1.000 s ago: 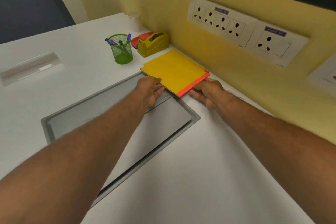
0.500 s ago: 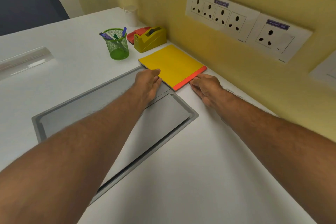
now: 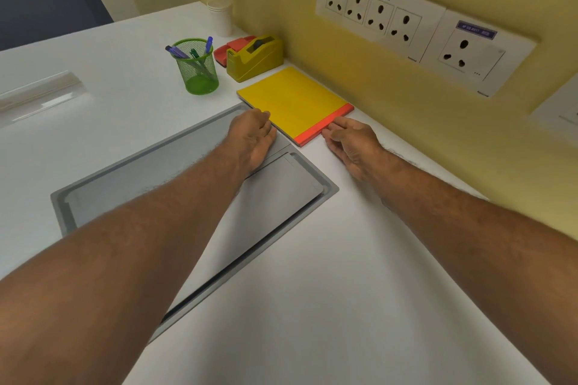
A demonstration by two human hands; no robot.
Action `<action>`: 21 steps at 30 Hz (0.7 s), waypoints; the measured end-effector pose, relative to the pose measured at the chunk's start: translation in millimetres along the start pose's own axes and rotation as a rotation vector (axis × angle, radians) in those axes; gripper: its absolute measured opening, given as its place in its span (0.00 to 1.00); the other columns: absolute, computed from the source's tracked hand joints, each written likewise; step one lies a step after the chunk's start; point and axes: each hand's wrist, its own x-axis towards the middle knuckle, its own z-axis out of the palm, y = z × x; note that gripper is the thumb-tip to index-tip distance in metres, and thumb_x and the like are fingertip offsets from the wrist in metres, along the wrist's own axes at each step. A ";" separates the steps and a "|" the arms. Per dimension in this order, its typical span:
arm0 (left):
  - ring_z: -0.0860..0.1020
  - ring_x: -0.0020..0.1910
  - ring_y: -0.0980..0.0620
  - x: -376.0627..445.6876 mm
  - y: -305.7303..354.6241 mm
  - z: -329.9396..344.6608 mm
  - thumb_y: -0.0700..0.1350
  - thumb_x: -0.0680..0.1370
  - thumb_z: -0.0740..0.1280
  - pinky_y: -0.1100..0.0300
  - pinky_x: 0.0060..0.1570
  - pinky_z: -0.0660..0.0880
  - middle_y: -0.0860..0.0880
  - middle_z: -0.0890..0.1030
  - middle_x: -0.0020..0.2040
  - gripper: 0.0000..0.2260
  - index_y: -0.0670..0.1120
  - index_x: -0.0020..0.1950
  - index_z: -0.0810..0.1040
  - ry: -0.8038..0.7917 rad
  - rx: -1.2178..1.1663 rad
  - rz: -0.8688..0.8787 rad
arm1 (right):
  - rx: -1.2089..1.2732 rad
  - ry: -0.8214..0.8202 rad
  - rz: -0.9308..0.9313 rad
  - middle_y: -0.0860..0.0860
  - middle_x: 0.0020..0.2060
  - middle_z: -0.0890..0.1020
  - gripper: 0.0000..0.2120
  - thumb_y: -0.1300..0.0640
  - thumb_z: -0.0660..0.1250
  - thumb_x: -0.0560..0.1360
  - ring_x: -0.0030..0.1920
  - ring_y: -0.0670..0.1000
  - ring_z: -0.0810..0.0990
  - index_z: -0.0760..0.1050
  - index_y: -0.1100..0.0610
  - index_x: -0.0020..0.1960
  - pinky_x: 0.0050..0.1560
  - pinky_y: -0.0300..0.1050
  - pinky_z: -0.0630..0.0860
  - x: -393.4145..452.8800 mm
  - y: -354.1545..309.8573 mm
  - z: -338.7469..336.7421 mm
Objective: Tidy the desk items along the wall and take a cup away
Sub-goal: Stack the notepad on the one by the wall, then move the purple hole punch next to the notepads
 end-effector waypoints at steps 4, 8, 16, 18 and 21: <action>0.65 0.77 0.42 -22.5 -2.2 -2.2 0.36 0.84 0.59 0.50 0.75 0.66 0.40 0.66 0.78 0.23 0.38 0.79 0.60 0.007 0.133 0.022 | -0.133 0.031 -0.060 0.57 0.73 0.73 0.25 0.70 0.62 0.80 0.66 0.52 0.78 0.67 0.62 0.76 0.66 0.44 0.77 -16.0 0.3 -2.8; 0.70 0.74 0.44 -53.6 -2.0 -12.1 0.42 0.83 0.63 0.49 0.75 0.66 0.42 0.72 0.74 0.21 0.41 0.76 0.69 0.025 0.640 0.212 | -0.531 0.129 -0.266 0.52 0.69 0.77 0.20 0.59 0.63 0.82 0.67 0.51 0.76 0.71 0.57 0.74 0.68 0.44 0.73 -46.4 4.6 -7.5; 0.70 0.73 0.48 -147.3 -5.6 -37.6 0.52 0.82 0.65 0.62 0.68 0.64 0.45 0.72 0.74 0.25 0.45 0.76 0.69 -0.057 1.253 0.445 | -0.936 0.114 -0.471 0.52 0.71 0.74 0.22 0.50 0.64 0.82 0.72 0.52 0.71 0.71 0.56 0.73 0.68 0.42 0.68 -137.3 17.2 -18.1; 0.70 0.73 0.49 -172.7 -5.5 -47.2 0.52 0.81 0.65 0.63 0.67 0.63 0.45 0.72 0.74 0.25 0.44 0.76 0.69 -0.073 1.337 0.471 | -1.000 0.118 -0.481 0.52 0.72 0.73 0.22 0.50 0.64 0.82 0.73 0.53 0.69 0.71 0.56 0.73 0.69 0.44 0.68 -165.1 22.6 -21.3; 0.69 0.74 0.49 -212.4 -7.6 -64.6 0.52 0.81 0.65 0.57 0.72 0.65 0.46 0.71 0.75 0.26 0.43 0.76 0.69 -0.090 1.444 0.488 | -1.065 0.113 -0.470 0.53 0.74 0.72 0.23 0.49 0.64 0.82 0.75 0.54 0.67 0.70 0.56 0.74 0.73 0.50 0.67 -208.4 29.9 -24.2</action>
